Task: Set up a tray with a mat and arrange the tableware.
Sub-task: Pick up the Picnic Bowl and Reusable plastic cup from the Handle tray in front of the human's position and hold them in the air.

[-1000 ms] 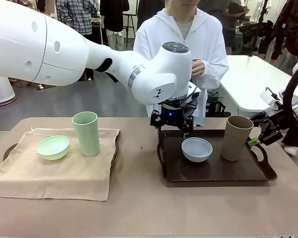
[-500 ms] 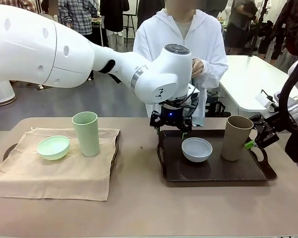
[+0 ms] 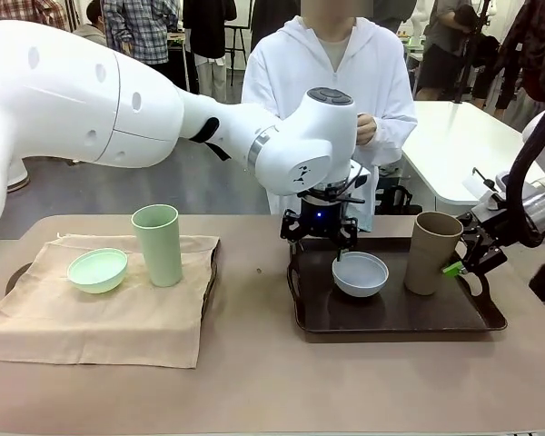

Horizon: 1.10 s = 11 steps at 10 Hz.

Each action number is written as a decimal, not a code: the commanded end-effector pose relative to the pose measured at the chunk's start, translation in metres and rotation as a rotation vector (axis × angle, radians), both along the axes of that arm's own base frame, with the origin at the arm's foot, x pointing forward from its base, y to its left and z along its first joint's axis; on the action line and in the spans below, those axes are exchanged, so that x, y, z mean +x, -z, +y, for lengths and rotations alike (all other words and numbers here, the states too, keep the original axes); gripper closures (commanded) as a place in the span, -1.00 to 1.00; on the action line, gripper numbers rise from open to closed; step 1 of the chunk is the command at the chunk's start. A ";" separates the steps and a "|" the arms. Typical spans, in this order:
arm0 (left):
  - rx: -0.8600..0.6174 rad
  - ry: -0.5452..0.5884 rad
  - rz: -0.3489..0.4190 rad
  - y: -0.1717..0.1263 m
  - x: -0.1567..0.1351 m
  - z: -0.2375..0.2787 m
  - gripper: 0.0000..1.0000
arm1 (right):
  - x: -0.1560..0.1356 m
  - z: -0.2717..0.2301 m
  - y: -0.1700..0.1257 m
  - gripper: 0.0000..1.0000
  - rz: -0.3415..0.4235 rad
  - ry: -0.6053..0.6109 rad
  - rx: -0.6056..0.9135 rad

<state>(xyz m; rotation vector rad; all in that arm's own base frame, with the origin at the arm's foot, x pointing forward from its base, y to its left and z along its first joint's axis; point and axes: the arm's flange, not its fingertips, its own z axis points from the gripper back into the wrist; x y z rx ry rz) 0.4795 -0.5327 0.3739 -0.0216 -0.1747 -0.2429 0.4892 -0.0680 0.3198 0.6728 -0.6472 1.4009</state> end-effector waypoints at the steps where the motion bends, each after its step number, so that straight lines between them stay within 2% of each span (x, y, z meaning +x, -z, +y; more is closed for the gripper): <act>1: -0.014 -0.009 0.029 -0.001 -0.001 -0.009 -1.00 | -0.001 0.012 0.009 -1.00 -0.015 0.035 0.016; 3: -0.037 0.018 0.047 0.005 -0.003 -0.015 -1.00 | -0.001 0.021 0.012 -1.00 -0.018 0.038 0.030; 7: -0.072 0.032 0.153 0.015 -0.003 -0.021 -1.00 | 0.000 0.029 0.015 -1.00 -0.020 0.045 0.037; 9: -0.088 0.040 0.149 0.014 -0.002 -0.021 -1.00 | 0.000 0.031 0.015 -1.00 -0.021 0.062 0.029; 10: -0.106 0.076 0.129 0.011 -0.003 -0.022 0.19 | 0.000 0.030 0.015 -0.87 -0.048 0.027 0.039; 11: -0.107 0.075 0.127 0.010 -0.004 -0.023 0.20 | 0.000 0.030 0.015 0.19 -0.042 0.023 0.038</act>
